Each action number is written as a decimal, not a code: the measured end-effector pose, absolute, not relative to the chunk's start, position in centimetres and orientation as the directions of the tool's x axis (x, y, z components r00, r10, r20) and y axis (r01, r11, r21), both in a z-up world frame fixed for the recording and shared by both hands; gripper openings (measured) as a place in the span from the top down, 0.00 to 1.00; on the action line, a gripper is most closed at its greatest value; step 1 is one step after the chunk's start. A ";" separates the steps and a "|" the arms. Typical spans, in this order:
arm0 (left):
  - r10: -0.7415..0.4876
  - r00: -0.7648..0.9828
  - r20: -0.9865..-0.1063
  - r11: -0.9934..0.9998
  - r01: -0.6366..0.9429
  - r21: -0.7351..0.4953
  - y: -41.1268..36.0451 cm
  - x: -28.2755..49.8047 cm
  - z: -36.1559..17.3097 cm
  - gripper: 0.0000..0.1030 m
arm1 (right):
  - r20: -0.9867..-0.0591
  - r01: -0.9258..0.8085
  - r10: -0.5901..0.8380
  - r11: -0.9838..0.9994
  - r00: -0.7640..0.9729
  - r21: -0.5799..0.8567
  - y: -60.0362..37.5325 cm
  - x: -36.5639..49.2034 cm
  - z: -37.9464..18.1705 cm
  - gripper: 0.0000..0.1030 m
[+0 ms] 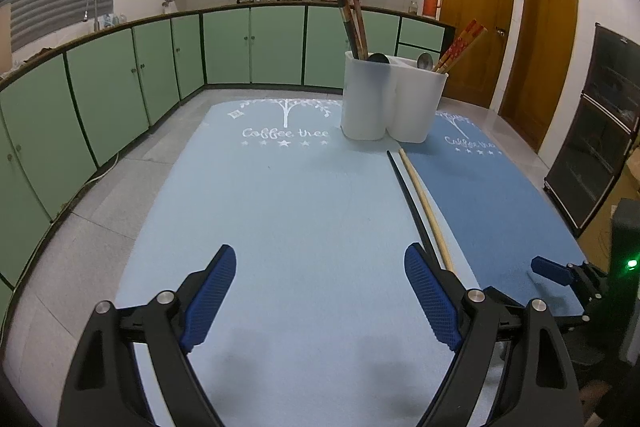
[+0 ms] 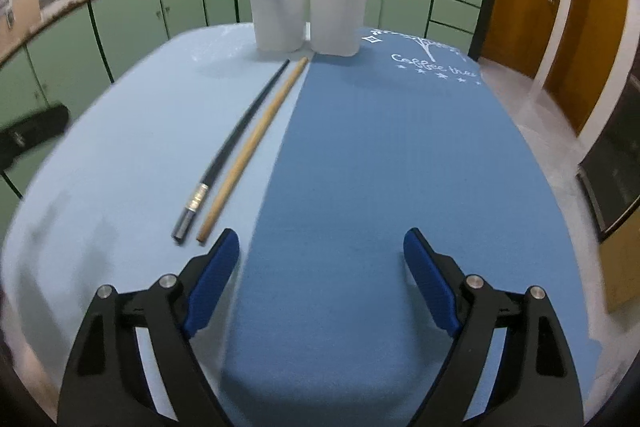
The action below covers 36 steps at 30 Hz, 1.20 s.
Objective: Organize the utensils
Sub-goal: 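Withdraw both grippers back toward the last two chopsticks, then grasp the plain wooden chopstick with the right gripper while the left grasps the black one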
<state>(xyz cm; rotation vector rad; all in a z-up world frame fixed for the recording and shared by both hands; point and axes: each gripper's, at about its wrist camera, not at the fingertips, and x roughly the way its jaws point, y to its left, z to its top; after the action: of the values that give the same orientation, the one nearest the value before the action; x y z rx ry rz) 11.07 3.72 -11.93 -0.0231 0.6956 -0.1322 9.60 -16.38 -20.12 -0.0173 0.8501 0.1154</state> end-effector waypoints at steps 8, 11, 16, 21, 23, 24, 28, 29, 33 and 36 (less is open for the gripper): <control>-0.126 0.760 -0.638 0.992 0.115 -0.060 3.9 11.0 -11.9 0.18 | -0.757 -0.181 0.140 0.983 0.638 0.028 -13.5 9.7 -20.8 0.36; -0.124 0.758 -0.640 0.992 0.108 -0.064 4.0 11.0 -12.0 0.18 | -0.759 -0.177 0.118 0.984 0.640 0.003 -13.3 10.0 -20.8 0.37; -0.124 0.759 -0.639 0.992 0.106 -0.067 4.1 10.9 -12.1 0.18 | -0.759 -0.137 0.099 0.990 0.643 0.013 -14.8 9.8 -20.7 0.41; -0.135 0.753 -0.643 0.991 0.111 -0.078 3.8 11.0 -12.2 0.18 | -0.747 -0.151 0.120 0.988 0.654 0.027 -14.4 9.2 -20.8 0.47; -0.137 0.752 -0.644 0.990 0.118 -0.072 3.5 10.9 -12.2 0.18 | -0.738 -0.162 0.121 0.987 0.664 0.015 -13.9 9.2 -20.9 0.55; -0.137 0.752 -0.645 0.990 0.120 -0.070 3.4 10.9 -12.2 0.18 | -0.735 -0.164 0.119 0.986 0.668 0.010 -13.8 9.1 -20.9 0.62; -0.143 0.747 -0.650 0.989 0.125 -0.075 2.9 10.9 -12.5 0.18 | -0.728 -0.157 0.134 0.987 0.673 0.036 -14.2 9.0 -20.8 0.85; -0.145 0.744 -0.652 0.989 0.127 -0.075 2.7 10.9 -12.6 0.18 | -0.727 -0.157 0.142 0.986 0.672 0.047 -14.4 9.0 -20.8 0.89; -0.151 0.727 -0.669 0.988 0.133 -0.078 1.8 11.0 -13.5 0.18 | -0.726 -0.137 0.162 0.986 0.668 0.094 -15.7 8.9 -20.5 0.96; -0.159 0.711 -0.685 0.986 0.143 -0.081 0.8 11.0 -14.4 0.18 | -0.724 -0.113 0.163 0.987 0.670 0.117 -17.2 8.6 -20.2 0.96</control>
<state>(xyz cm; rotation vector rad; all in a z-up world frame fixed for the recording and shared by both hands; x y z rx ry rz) 10.98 0.76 -14.37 -0.0227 0.7618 -0.1672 8.65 -17.22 -20.24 0.0643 0.8222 0.1554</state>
